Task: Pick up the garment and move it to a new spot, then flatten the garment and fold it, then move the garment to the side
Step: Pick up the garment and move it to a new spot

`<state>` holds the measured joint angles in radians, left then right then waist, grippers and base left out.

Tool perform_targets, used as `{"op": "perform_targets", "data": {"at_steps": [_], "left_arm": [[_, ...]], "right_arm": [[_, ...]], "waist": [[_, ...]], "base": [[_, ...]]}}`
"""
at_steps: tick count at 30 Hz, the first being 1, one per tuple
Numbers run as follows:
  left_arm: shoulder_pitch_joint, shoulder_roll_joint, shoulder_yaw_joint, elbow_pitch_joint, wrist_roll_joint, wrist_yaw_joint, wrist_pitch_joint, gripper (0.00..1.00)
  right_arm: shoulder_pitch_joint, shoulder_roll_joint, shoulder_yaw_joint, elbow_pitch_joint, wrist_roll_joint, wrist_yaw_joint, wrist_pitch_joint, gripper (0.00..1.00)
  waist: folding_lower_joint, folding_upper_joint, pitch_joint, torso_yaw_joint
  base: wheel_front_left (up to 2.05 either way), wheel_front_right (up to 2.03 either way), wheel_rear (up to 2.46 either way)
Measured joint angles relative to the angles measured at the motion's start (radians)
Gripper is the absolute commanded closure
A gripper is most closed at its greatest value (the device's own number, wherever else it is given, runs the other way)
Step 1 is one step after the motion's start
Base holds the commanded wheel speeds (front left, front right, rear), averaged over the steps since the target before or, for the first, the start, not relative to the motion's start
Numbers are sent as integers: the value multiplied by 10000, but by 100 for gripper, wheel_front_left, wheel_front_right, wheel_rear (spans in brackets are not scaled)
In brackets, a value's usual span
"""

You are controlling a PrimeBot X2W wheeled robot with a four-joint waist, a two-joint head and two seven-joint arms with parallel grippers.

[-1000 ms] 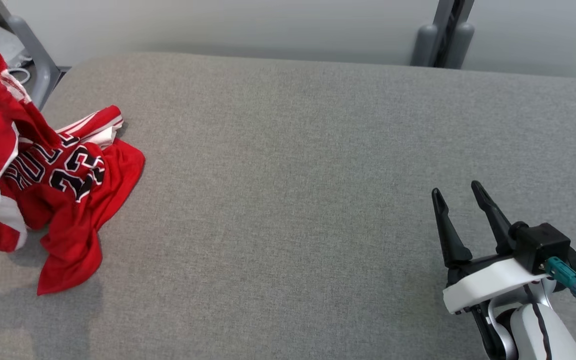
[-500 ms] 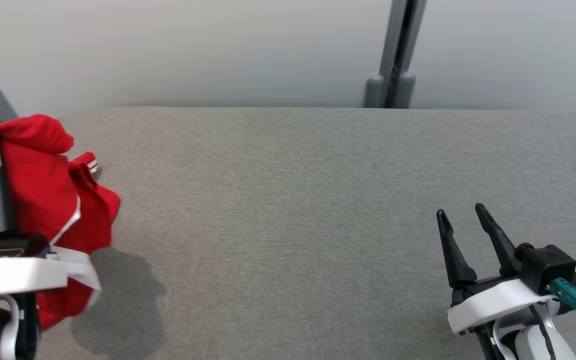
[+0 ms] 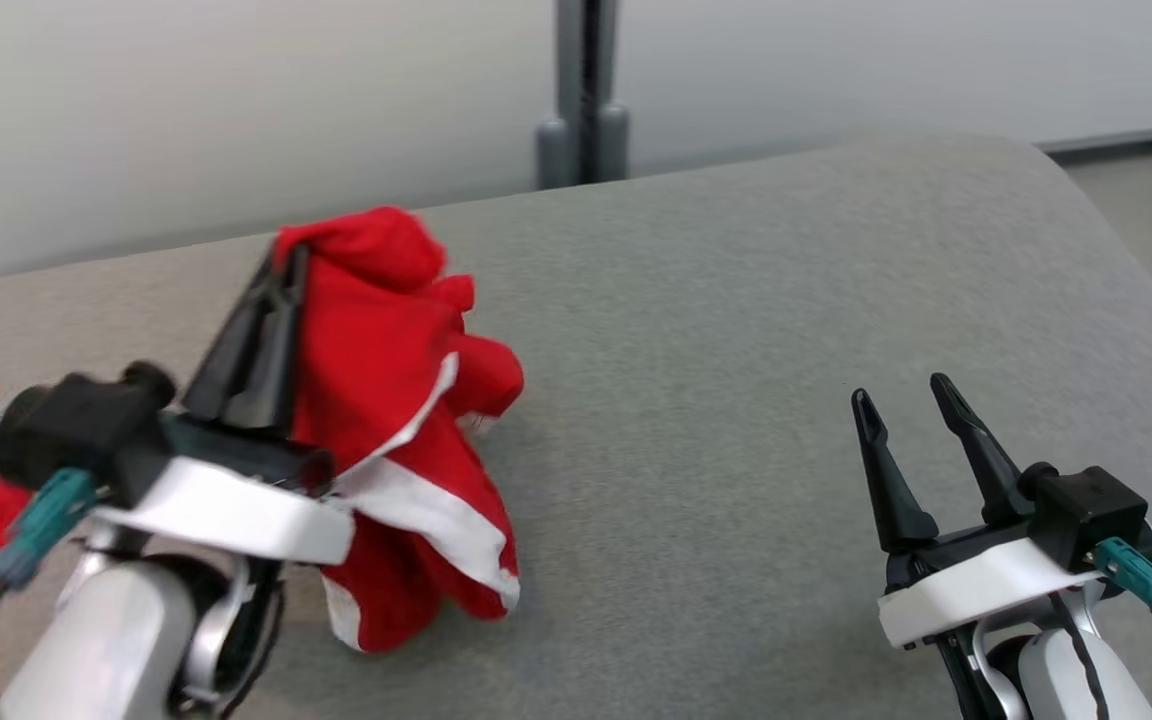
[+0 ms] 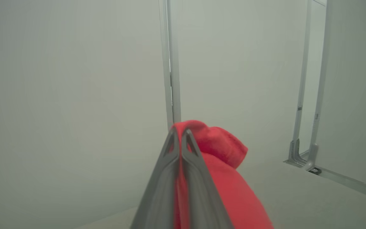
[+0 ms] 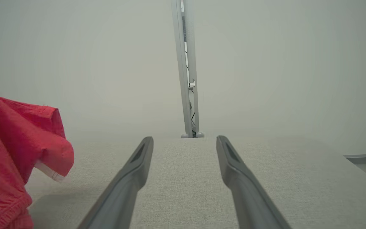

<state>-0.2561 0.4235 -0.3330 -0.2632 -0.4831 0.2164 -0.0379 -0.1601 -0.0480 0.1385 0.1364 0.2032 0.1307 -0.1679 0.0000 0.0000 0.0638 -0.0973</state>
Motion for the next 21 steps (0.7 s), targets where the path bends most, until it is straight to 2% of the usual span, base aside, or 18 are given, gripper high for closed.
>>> {"op": "perform_targets", "data": {"at_steps": [3,4,10,17,18,19,21], "left_arm": [[-839,-617,-894,1062,-21,-585,184,100],[-839,-617,-894,1062,-21,-585,184,100],[-1532,-1584,-1948,3756,-303,-1461,313,100],[-2150,-2385,-2654,6627,-472,-2353,88,100],[-2245,-2483,-2679,6909,-485,-2424,27,63],[-2310,-2568,-2713,7110,-485,-2454,-65,0],[-2441,-2731,-2780,7386,-512,-2610,-272,0]], "right_arm": [[-42,-10,-15,-77,19,0,-2,0],[-42,-10,-15,-77,19,0,-2,0],[-53,-13,-12,-113,178,0,-105,0],[-200,-12,82,31,389,0,-314,0],[-200,-12,44,63,393,0,-359,0],[-199,-12,2,94,391,0,-366,0],[-191,-12,-117,150,385,0,-416,0]], "waist": [[0,0,284,-817],[0,0,284,-817],[0,0,868,-1886],[0,0,1580,-2685],[0,0,1657,-2746],[0,0,1717,-2785],[0,0,1761,-2761]], "base": [[0,0,0],[0,0,0],[0,0,0],[0,0,0],[0,0,0],[0,0,0],[0,0,0]]}}
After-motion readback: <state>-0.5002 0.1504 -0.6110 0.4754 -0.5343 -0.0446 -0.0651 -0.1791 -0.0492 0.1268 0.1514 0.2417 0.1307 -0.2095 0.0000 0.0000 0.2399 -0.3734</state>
